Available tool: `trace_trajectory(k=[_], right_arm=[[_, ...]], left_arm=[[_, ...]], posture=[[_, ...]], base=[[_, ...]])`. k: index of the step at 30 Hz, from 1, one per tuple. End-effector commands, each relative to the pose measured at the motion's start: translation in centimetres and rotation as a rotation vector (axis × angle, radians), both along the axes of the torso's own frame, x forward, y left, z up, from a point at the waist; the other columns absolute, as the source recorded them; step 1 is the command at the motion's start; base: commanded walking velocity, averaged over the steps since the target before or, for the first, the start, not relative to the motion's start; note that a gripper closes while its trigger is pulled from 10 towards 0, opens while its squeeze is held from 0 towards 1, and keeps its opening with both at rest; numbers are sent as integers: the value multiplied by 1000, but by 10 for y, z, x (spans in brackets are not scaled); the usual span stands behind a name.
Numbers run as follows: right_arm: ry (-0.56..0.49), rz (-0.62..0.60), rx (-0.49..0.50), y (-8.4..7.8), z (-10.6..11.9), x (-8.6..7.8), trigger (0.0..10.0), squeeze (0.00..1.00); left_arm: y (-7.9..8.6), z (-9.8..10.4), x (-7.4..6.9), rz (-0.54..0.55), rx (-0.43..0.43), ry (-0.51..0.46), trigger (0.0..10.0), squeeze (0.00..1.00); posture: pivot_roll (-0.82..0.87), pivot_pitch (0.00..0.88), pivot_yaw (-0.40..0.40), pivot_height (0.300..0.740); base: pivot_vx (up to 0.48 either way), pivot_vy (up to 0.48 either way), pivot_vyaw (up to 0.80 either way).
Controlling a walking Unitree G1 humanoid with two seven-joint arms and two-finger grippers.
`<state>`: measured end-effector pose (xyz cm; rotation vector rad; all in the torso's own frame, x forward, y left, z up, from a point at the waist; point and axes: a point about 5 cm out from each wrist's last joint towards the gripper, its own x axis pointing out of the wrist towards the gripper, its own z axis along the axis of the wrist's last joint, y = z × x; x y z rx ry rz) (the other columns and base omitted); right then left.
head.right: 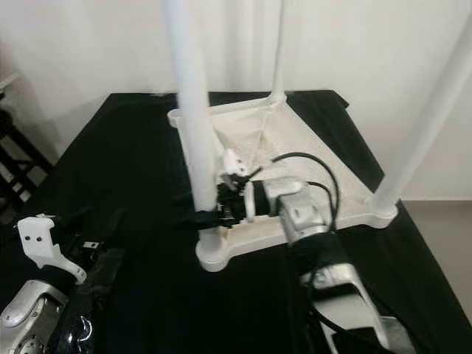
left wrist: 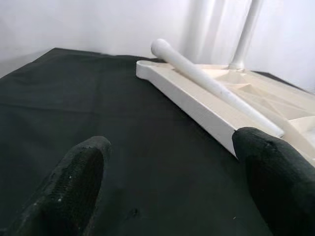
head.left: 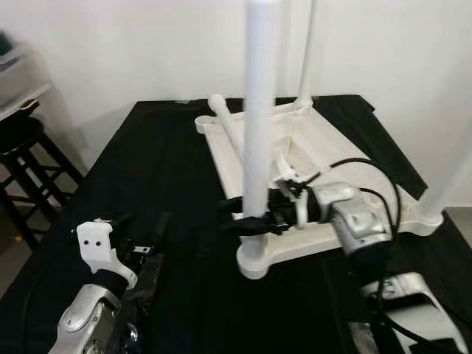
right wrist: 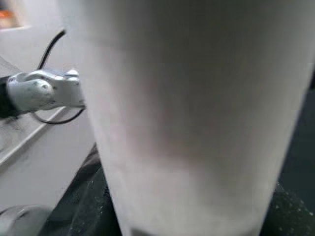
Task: Building children table
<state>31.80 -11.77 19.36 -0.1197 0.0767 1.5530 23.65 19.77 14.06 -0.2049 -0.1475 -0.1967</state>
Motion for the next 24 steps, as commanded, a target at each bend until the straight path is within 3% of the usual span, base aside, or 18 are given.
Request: trace_trajectory(k=[1, 2, 4, 5, 6, 7, 8, 11, 12, 15, 16, 17, 19, 20, 21, 24], right_arm=[[91, -126, -107, -4, -28, -16, 0, 0], [94, -226, -140, 1, -38, -26, 0, 0], [94, -226, -140, 1, -38, -26, 0, 0], [94, -292, -159, 5, -43, -31, 0, 0], [71, -465, -194, 27, -56, -46, 0, 0], [71, -465, -194, 27, -56, -46, 0, 0], [24, -599, -193, 37, -55, -52, 0, 0], [24, -599, -193, 37, -55, -52, 0, 0], [74, -707, -154, 41, -52, -50, 0, 0], [82, -740, -152, 43, -51, -45, 0, 0], [80, -720, -161, 43, -50, -41, 2706, 0], [78, -704, -174, 44, -50, -38, 10000, 0], [66, -694, -185, 44, -50, -37, 10000, 0], [85, -667, -167, 45, -46, -38, 10000, 835], [101, -635, -138, 46, -42, -37, 10000, 1000], [107, -592, -96, 48, -36, -36, 10000, 1000]], left_arm=[[2, 0, -1, 3, 0, 11, 10000, 0], [3, 0, -2, 4, 2, 12, 10000, 0], [3, 0, -2, 4, 2, 12, 10000, 0], [4, 0, -2, 5, 3, 12, 10000, 0], [5, 0, -2, 2, 4, 15, 10000, 0], [5, 0, -2, 2, 4, 15, 10000, 0], [6, -1, -1, -1, 8, 17, 10000, 0], [6, -1, -1, -1, 8, 17, 10000, 0], [7, -1, 0, -2, 10, 21, 10000, 0], [7, -1, 1, -10, 12, 24, 10000, 0], [7, -1, 1, -10, 14, 25, 10000, 0], [8, -1, 1, -4, 15, 25, 10000, 0], [9, -1, 1, 2, 16, 25, 10000, 0], [9, -1, 1, 7, 15, 25, 10000, 0], [10, -1, 1, 10, 15, 25, 10000, 0], [10, -1, 1, 10, 15, 25, 10000, 0]], posture=[[-21, 109, 31, 740], [-17, 112, 31, 740], [-17, 112, 31, 740], [-19, 111, 33, 740], [-36, 118, 67, 740], [-36, 118, 67, 740], [-38, 113, 67, 740], [-38, 113, 67, 740], [-44, 103, 76, 740], [-39, 97, 68, 740], [-31, 95, 67, 740], [-30, 90, 68, 740], [-30, 90, 68, 740], [-28, 93, 69, 740], [-25, 96, 70, 740], [-26, 94, 70, 740]], base=[[0, 0, 0], [0, 0, 0], [0, 0, 0], [0, 0, 0], [0, 0, 0], [0, 0, 0], [0, 0, 0], [0, 0, 0], [0, 0, 0], [0, 0, 0], [0, 0, 0], [0, 0, 0], [0, 0, 0], [0, 0, 0], [0, 0, 0], [0, 0, 0]])
